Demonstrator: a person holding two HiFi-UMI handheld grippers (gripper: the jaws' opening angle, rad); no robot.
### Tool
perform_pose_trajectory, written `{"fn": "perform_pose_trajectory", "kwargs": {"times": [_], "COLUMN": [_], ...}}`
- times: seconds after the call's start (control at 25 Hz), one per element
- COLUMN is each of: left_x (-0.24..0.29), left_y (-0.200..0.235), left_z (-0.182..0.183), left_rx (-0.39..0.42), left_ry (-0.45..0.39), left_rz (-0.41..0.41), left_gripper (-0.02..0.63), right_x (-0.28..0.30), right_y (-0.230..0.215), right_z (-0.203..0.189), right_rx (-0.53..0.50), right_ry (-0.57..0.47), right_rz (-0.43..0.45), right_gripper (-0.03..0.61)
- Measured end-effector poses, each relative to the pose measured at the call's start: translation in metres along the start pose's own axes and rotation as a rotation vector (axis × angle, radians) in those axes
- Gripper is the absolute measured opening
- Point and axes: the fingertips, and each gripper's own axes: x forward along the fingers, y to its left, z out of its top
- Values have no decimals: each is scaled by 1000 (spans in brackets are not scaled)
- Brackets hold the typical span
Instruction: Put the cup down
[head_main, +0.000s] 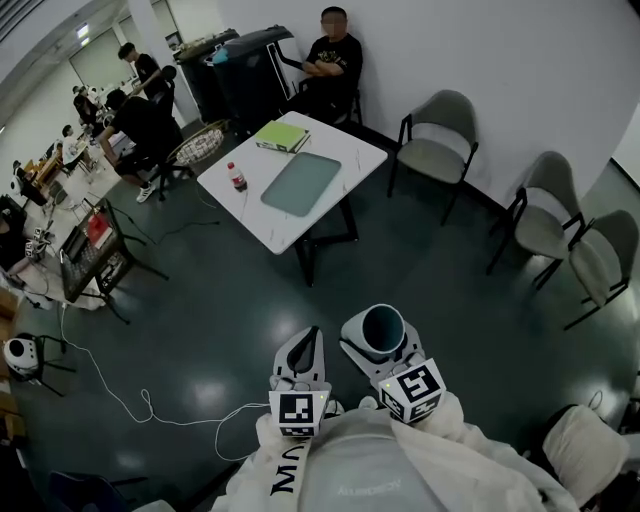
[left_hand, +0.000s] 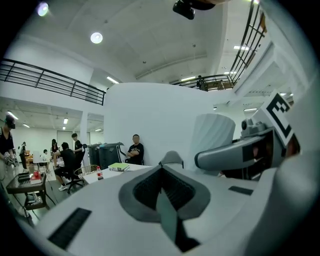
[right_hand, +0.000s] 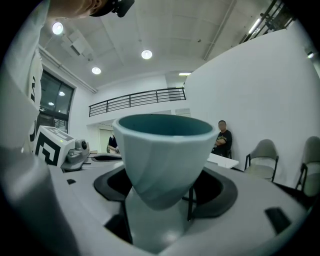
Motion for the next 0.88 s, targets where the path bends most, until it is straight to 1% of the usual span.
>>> {"fn": "perform_pose_trajectory", "kwargs": {"times": [0.28,0.44,0.64,0.88], "left_x": [15,27,57,99], "left_y": [-21,-16,-9,-5], "left_z": [-6,-8,-13,-20], "left_rx": [11,17,23,36], "left_ry": [20,20,11,8], "left_rz": [-8,-4,-16,-69], "left_gripper": [11,11,11,11], "right_x": [-10,-4,13,36], "right_y": [-26,-35,-60,-85], "right_z": [-12,-12,-16,-18], "right_rx": [58,66,65,69], "right_ry": [7,-4,-5,-12], "right_rz": [-3,-1,-19,-41], "right_gripper": [361,361,362,362]}}
